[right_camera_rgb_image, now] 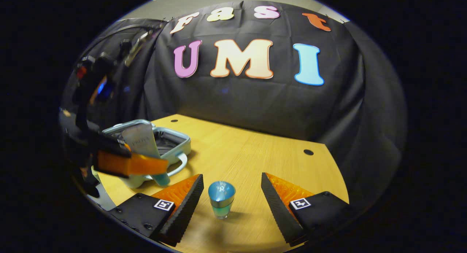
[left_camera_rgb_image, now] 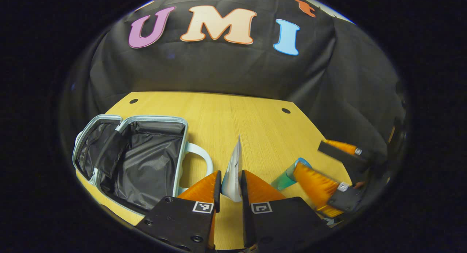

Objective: First open the suitcase, pack the skin care products into it, and then close the suitcase.

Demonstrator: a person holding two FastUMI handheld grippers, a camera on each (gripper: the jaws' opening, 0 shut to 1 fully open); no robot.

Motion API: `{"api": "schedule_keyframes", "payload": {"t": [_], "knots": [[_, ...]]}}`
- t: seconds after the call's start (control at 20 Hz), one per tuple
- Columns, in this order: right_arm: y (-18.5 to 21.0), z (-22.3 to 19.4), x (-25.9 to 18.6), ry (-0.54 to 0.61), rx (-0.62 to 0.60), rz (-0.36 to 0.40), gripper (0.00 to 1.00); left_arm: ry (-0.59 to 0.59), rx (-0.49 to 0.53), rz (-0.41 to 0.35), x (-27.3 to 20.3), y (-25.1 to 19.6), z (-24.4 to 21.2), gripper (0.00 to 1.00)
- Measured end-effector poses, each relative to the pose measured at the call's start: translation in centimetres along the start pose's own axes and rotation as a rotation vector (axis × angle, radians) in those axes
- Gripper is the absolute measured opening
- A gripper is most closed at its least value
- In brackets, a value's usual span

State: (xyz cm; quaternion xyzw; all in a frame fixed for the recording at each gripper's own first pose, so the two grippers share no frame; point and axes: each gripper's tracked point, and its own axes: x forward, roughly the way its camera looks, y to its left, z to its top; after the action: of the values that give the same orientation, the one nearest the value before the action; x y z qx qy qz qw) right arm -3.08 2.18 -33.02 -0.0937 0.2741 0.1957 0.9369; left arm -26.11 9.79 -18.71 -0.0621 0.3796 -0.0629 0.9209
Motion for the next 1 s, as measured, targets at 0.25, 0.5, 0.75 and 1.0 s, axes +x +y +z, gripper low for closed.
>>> {"api": "schedule_keyframes", "payload": {"t": [0.25,0.5,0.75,1.0], "knots": [[1.3,-5.4,1.6,0.105,0.011,0.045,0.98,0.000,0.002,0.065,-2.0,2.6,0.1,0.23],[1.9,-6.5,3.5,0.130,0.076,0.048,0.67,0.014,-0.025,0.113,-3.2,5.4,-0.4,0.23],[2.5,-6.0,3.3,0.216,0.135,0.092,0.43,0.086,-0.070,0.171,-3.8,9.3,-1.1,0.23],[4.8,-2.5,2.2,0.242,0.224,0.157,0.43,0.262,-0.040,0.251,-3.8,16.2,-3.1,0.23]]}}
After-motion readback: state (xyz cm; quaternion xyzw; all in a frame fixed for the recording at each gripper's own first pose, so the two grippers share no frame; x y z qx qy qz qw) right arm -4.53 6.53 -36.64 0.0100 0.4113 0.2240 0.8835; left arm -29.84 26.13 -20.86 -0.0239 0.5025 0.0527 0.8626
